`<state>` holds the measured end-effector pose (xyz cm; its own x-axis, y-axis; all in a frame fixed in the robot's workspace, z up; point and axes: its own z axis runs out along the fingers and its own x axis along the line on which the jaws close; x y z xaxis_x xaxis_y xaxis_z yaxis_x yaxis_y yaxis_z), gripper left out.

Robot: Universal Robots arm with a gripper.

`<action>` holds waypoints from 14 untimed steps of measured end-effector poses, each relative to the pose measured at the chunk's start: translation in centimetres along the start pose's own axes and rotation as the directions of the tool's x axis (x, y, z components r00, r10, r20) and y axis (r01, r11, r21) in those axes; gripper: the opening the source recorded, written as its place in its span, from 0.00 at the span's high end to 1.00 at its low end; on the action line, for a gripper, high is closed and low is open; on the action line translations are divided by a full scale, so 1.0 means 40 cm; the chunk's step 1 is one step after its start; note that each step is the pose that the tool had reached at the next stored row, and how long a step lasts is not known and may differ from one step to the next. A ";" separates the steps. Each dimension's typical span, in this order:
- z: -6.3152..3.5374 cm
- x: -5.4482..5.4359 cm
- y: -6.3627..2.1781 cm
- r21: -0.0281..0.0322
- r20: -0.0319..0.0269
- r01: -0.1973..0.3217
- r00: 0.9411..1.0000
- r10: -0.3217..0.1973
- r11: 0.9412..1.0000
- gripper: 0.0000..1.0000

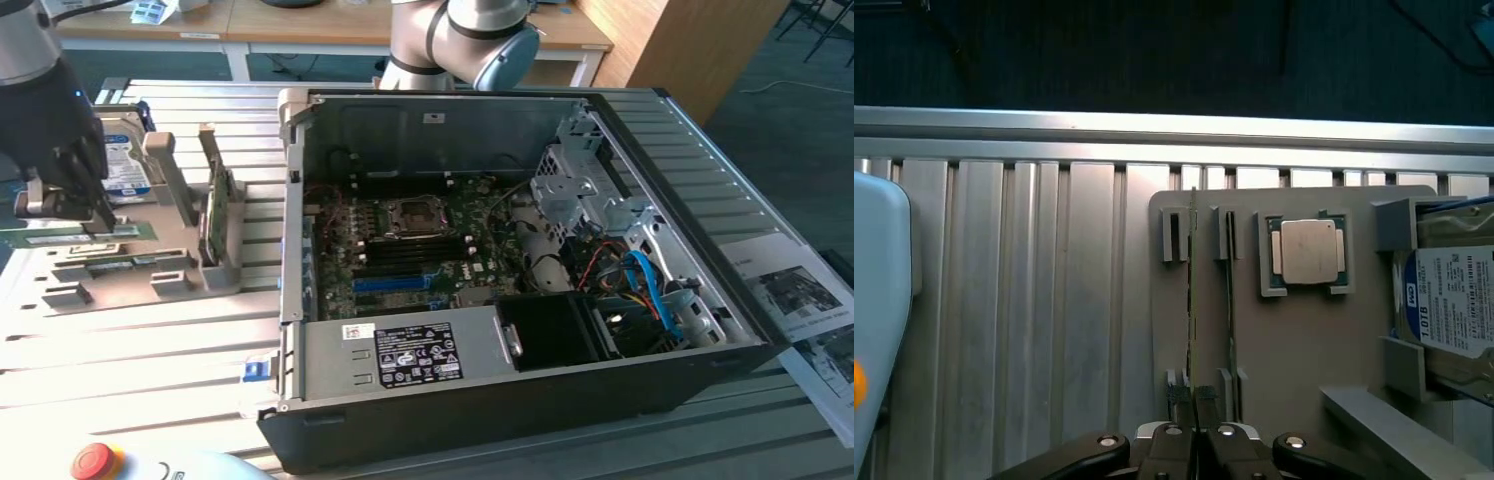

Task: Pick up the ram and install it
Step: 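Pick up the ram and move it above insertion slot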

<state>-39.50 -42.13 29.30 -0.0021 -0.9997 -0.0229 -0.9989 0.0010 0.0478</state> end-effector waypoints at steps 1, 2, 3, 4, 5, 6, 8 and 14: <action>-0.004 0.000 0.000 0.000 0.000 0.000 1.000 0.000 1.000 0.88; -0.008 0.000 0.000 0.000 0.000 0.000 1.000 0.000 1.000 0.88; -0.012 0.000 0.001 0.000 0.000 0.000 1.000 0.000 1.000 0.88; -0.016 0.000 0.001 0.000 0.000 0.000 1.000 0.000 1.000 0.88; -0.020 -0.001 0.001 0.000 0.000 0.000 1.000 0.000 1.000 0.88; -0.023 -0.001 0.001 0.000 0.000 0.000 1.000 0.000 1.000 0.88; -0.030 -0.001 0.001 0.000 0.000 0.000 1.000 0.000 1.000 0.88; -0.052 -0.001 0.003 0.000 0.000 0.000 1.000 0.000 1.000 0.88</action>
<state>-39.50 -42.13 31.38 -0.0021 -0.9997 -0.0229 -0.9989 0.0010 0.0478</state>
